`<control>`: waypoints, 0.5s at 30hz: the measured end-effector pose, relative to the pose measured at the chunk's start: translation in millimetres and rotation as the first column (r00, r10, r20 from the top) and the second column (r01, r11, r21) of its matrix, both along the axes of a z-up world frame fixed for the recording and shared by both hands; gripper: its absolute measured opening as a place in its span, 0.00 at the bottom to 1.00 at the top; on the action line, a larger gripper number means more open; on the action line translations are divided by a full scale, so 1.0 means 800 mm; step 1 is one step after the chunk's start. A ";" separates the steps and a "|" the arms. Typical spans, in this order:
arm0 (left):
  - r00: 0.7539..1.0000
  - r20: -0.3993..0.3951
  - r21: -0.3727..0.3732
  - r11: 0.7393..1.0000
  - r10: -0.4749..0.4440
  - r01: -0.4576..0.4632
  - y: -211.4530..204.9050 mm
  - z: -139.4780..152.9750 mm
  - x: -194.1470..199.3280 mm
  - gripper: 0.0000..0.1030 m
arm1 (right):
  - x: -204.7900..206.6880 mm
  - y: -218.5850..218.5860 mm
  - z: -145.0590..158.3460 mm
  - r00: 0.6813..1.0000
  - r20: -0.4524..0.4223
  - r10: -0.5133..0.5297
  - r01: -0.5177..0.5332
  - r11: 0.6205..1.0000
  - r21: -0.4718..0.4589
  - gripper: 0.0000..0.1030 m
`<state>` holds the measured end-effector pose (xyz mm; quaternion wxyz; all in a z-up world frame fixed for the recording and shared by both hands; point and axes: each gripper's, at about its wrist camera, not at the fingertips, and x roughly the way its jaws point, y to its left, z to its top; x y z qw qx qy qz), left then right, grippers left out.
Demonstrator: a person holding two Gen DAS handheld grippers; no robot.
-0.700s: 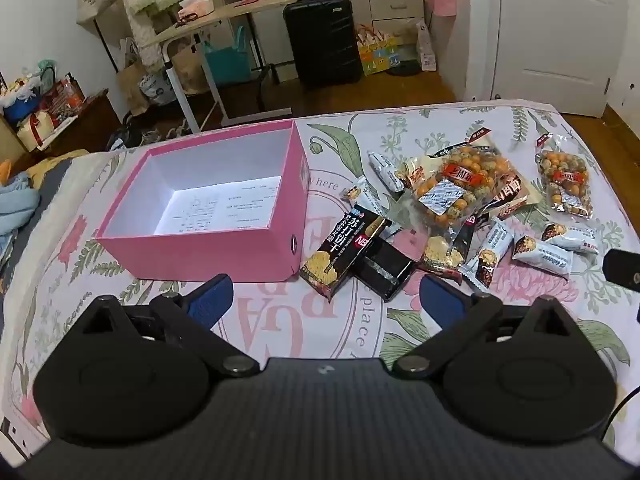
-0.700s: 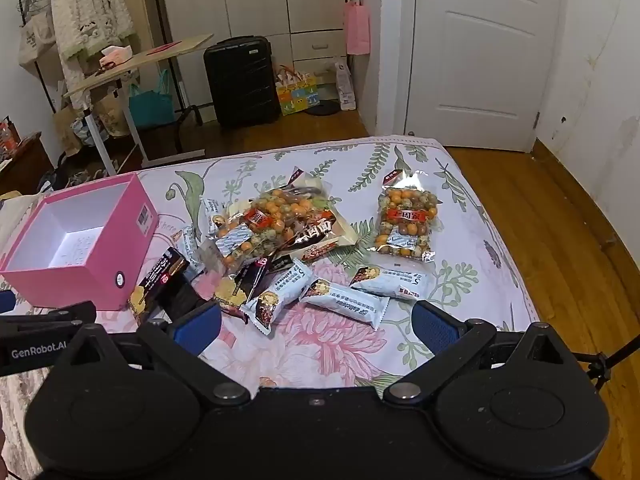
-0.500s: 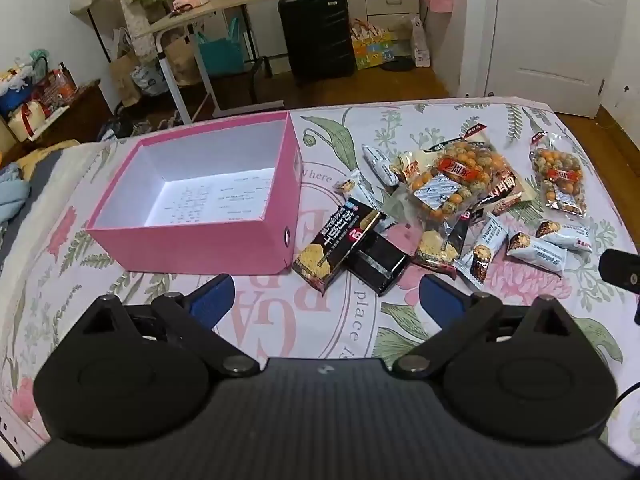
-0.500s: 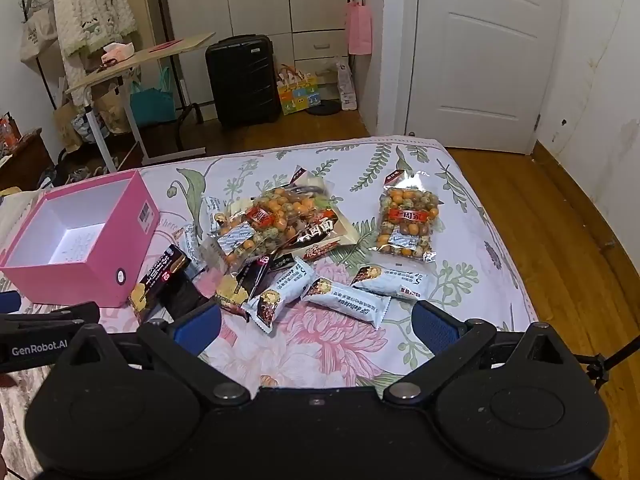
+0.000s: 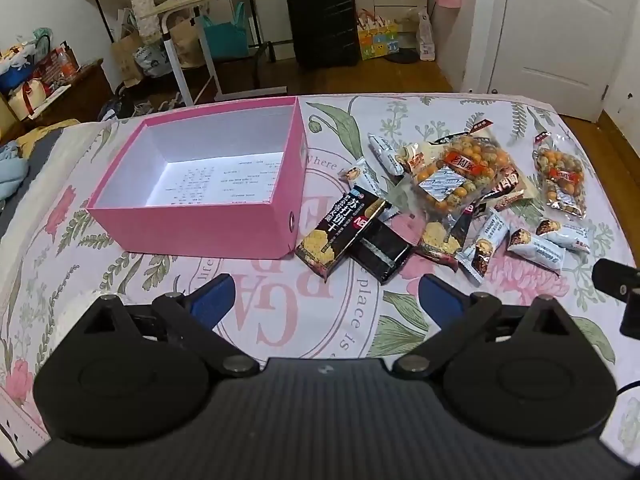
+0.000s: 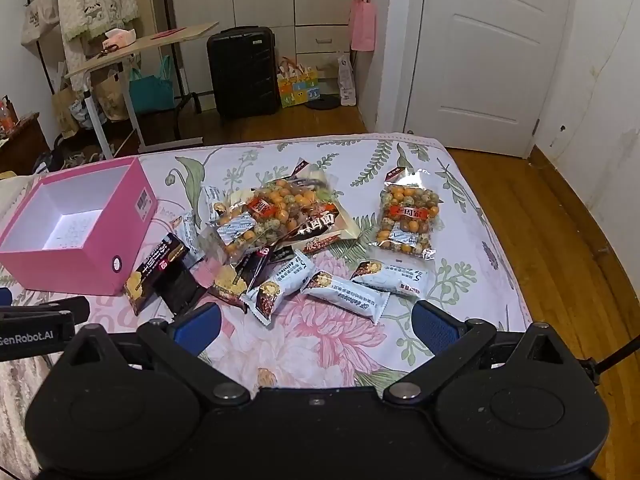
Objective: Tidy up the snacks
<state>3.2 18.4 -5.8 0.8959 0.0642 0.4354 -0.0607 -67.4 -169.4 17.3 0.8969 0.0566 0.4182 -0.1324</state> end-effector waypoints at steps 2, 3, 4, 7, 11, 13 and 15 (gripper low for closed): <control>1.000 -0.005 -0.010 1.000 -0.004 0.004 0.001 0.002 -0.001 0.97 | 0.000 -0.002 0.000 1.000 -0.003 -0.003 0.003 1.000 0.008 0.99; 1.000 -0.007 -0.012 1.000 -0.004 0.004 0.001 0.002 -0.002 0.97 | -0.001 -0.003 0.000 1.000 -0.005 -0.004 0.004 1.000 0.015 0.99; 1.000 -0.009 -0.013 1.000 -0.007 0.007 0.000 0.002 -0.003 0.97 | -0.002 -0.004 0.000 1.000 -0.006 -0.005 0.005 1.000 0.019 0.99; 1.000 -0.021 -0.010 1.000 -0.020 0.020 -0.003 -0.002 -0.007 0.97 | -0.003 -0.005 -0.005 1.000 -0.013 -0.010 0.010 1.000 0.010 0.99; 0.999 -0.029 -0.006 0.999 -0.033 0.033 -0.009 -0.006 -0.010 0.97 | -0.005 -0.008 -0.008 1.000 -0.017 -0.016 0.017 1.000 0.012 0.99; 0.999 -0.032 -0.008 0.999 -0.039 0.038 -0.011 -0.007 -0.012 0.97 | -0.007 -0.009 -0.008 1.000 -0.018 -0.018 0.018 1.000 0.010 0.99; 0.998 -0.035 -0.005 0.999 -0.045 0.044 -0.014 -0.007 -0.013 0.97 | -0.009 -0.011 -0.008 1.000 -0.016 -0.020 0.021 1.000 0.010 0.99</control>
